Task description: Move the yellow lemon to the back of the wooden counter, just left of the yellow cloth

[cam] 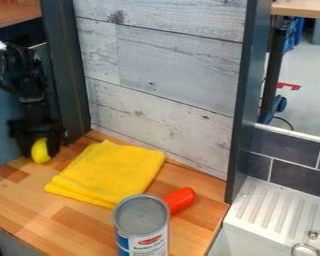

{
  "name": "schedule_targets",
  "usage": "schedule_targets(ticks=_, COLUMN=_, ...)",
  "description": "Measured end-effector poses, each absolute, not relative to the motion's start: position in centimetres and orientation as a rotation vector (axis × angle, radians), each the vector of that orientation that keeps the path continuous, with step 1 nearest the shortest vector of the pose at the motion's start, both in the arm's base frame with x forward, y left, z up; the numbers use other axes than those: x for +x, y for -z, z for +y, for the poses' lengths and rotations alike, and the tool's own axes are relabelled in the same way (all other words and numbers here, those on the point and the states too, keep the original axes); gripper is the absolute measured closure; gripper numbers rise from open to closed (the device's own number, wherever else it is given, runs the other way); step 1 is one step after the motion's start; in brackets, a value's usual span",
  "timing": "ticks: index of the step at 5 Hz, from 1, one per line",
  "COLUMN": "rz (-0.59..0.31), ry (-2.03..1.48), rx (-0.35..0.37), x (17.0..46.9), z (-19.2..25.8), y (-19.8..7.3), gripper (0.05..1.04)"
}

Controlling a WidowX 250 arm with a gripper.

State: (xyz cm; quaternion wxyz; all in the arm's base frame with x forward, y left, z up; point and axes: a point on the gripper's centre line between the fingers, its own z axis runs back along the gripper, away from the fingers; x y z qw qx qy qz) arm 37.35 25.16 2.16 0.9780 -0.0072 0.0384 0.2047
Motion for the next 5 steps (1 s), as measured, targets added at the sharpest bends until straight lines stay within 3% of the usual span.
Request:
schedule_targets(ticks=1, rz=0.064, ry=-0.404, rx=-0.022, x=37.8, z=24.7, y=-2.1, gripper=0.284)
schedule_targets(ticks=2, rz=0.068, ry=-0.394, rx=-0.029, x=37.7, z=24.5, y=-1.8, gripper=0.212)
schedule_targets(ticks=3, rz=0.082, ry=-0.394, rx=-0.039, x=37.4, z=24.2, y=-1.2, gripper=0.067)
schedule_targets(ticks=5, rz=0.053, ry=-0.398, rx=-0.031, x=36.9, z=23.9, y=-2.0, gripper=0.075)
